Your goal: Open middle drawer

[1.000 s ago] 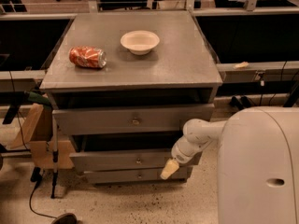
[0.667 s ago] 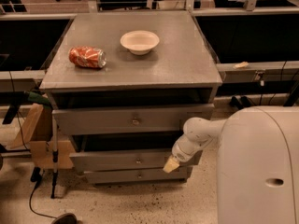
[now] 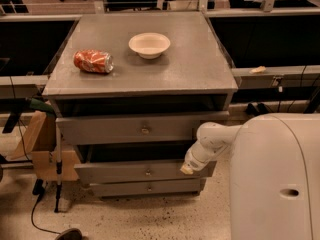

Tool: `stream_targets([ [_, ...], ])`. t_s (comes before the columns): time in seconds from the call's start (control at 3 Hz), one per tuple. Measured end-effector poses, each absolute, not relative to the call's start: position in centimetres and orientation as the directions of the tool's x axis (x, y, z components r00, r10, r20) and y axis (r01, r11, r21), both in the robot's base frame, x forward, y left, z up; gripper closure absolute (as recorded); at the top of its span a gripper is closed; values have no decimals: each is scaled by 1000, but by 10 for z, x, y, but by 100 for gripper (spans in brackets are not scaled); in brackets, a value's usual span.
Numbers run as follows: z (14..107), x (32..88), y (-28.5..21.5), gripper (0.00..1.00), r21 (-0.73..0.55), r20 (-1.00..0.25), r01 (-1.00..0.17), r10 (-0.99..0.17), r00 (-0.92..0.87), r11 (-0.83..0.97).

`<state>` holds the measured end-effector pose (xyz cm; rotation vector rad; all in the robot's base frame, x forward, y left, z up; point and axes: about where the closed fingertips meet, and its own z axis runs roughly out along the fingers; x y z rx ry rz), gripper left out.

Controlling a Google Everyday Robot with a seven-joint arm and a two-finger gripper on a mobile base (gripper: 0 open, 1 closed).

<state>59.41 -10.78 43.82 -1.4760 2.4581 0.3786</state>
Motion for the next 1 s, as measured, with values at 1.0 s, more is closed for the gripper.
stream_targets([
  [1.0,444,611,-109,100,93,-341,-886,-822,-456,454],
])
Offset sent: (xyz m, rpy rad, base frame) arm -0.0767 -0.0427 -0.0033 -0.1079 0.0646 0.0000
